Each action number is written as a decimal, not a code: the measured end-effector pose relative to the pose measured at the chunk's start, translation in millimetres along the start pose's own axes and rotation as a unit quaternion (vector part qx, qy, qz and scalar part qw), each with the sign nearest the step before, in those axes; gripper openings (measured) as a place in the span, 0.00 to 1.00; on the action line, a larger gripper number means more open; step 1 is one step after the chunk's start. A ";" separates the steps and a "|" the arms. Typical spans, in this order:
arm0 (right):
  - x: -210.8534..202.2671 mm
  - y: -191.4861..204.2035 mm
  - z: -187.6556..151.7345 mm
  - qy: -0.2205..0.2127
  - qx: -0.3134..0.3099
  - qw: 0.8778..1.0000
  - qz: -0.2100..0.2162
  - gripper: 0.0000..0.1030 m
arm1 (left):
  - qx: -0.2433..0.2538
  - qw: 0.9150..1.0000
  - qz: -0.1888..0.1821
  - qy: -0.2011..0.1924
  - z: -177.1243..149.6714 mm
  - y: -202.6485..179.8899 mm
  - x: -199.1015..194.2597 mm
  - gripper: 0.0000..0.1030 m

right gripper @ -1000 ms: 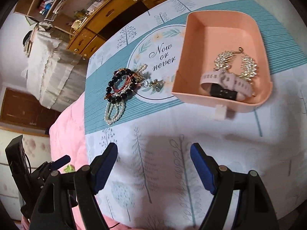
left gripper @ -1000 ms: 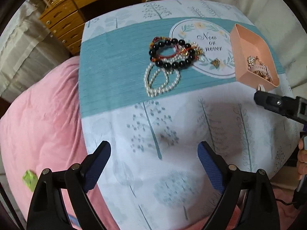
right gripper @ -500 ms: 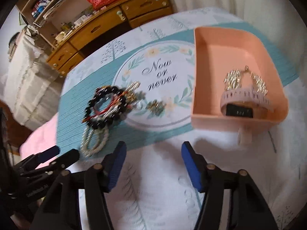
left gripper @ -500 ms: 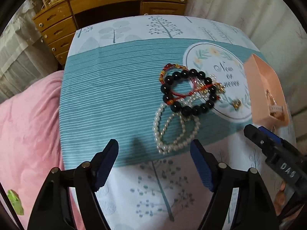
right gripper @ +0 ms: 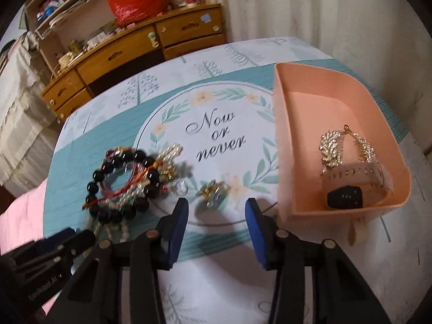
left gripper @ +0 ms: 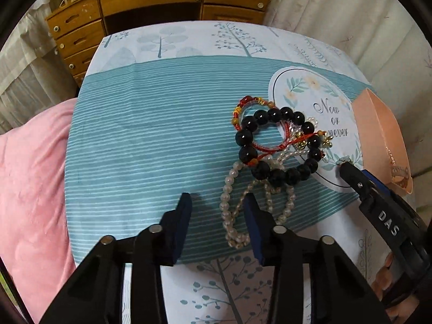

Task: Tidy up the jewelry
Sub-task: 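Grasp the pearl necklace with the left tool while the right tool grasps a gold brooch, then lower the pearl necklace and gold brooch into the pink tray and open both tools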

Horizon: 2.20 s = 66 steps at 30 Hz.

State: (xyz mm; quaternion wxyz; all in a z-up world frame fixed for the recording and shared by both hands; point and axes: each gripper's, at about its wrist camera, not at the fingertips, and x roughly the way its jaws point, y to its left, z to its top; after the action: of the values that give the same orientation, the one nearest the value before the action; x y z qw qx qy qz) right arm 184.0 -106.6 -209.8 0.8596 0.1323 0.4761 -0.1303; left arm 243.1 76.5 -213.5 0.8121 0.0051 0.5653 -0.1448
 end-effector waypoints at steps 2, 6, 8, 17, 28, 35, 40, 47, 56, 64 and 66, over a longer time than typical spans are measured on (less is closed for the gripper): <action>2.3 0.8 1.6 -0.001 -0.002 1.000 -0.006 0.42 | 0.003 1.000 0.000 -0.001 0.4 -0.8 0.0 0.29; 7.2 2.9 2.1 0.000 -0.007 1.000 -0.014 0.38 | 0.018 1.000 -0.012 -0.002 1.2 -3.6 0.9 0.19; 8.6 6.2 1.6 0.000 -0.017 1.000 -0.016 0.35 | 0.022 1.000 -0.010 -0.005 1.2 -4.8 1.1 0.18; 13.3 17.0 1.3 -0.012 -0.061 0.997 -0.042 0.23 | 0.008 0.999 -0.036 -0.007 5.5 4.6 3.2 0.11; 12.2 14.9 2.9 0.000 -0.077 0.997 -0.029 0.23 | 0.076 0.997 0.016 -0.018 8.3 -15.7 6.9 0.05; 4.3 10.3 -4.3 0.019 -0.112 0.994 -0.008 0.23 | 0.043 0.999 -0.033 0.007 3.9 -3.3 -12.3 0.05; -11.1 7.9 -13.6 0.028 -0.132 0.991 0.014 0.23 | 0.020 0.999 -0.050 0.004 0.0 -0.1 -29.9 0.05; -37.2 4.6 -22.6 0.033 -0.152 0.987 0.047 0.23 | 0.011 0.998 -0.054 0.004 -13.8 -11.5 -62.3 0.05; -76.7 -4.9 -30.9 0.021 -0.219 0.971 0.091 0.23 | 0.015 0.998 -0.065 0.003 -12.3 -48.3 -110.6 0.05; -110.6 -25.9 -26.9 -0.010 -0.303 0.941 0.148 0.23 | 0.000 0.998 -0.065 -0.022 7.8 -97.0 -159.0 0.05; -119.5 -34.7 -20.8 -0.021 -0.322 0.933 0.161 0.23 | -0.002 0.998 -0.059 -0.028 11.8 -110.1 -167.2 0.05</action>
State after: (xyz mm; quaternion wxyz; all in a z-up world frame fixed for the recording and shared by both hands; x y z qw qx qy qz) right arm 94.3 -119.9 -122.2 0.8753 -0.0795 0.4465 0.1678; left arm 174.1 7.3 -38.5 0.8174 -0.0340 0.5423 -0.1911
